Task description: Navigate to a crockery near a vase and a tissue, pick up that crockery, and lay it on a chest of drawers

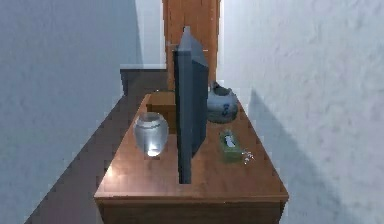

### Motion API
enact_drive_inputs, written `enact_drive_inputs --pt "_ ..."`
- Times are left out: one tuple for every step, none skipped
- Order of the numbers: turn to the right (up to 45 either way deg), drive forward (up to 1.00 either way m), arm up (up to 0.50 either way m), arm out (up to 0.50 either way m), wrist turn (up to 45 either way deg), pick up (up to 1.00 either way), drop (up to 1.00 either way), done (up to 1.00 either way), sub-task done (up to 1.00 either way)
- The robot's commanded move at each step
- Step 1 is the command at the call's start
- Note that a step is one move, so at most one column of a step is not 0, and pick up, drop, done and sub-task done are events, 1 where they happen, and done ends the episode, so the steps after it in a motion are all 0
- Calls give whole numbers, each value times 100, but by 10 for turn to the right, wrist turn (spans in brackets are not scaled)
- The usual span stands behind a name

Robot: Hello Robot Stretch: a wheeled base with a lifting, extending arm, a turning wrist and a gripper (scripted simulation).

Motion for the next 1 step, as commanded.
enact_drive_inputs --pt "0 15 0 0 0 0 0 0 0"
